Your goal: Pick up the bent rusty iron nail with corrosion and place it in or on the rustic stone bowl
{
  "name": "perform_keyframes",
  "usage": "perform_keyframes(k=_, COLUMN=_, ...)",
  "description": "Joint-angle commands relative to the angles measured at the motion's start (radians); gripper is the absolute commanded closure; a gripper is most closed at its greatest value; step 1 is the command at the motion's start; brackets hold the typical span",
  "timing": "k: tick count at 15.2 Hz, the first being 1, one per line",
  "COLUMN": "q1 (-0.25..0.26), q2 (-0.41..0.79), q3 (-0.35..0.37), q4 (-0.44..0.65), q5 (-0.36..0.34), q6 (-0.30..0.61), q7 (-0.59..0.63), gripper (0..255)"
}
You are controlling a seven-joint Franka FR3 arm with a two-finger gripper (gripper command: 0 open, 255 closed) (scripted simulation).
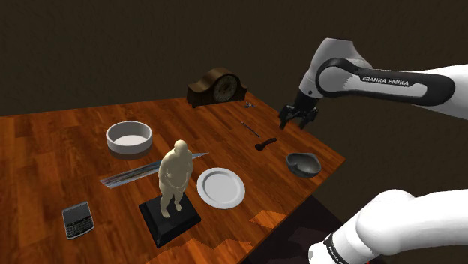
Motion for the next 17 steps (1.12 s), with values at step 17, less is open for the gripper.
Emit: perform_keyframes(k=17, q1=-0.168, q2=0.598, q3=-0.013, q4=0.188, q5=-0.089, q6=0.427, q7=0.625, gripper=0)
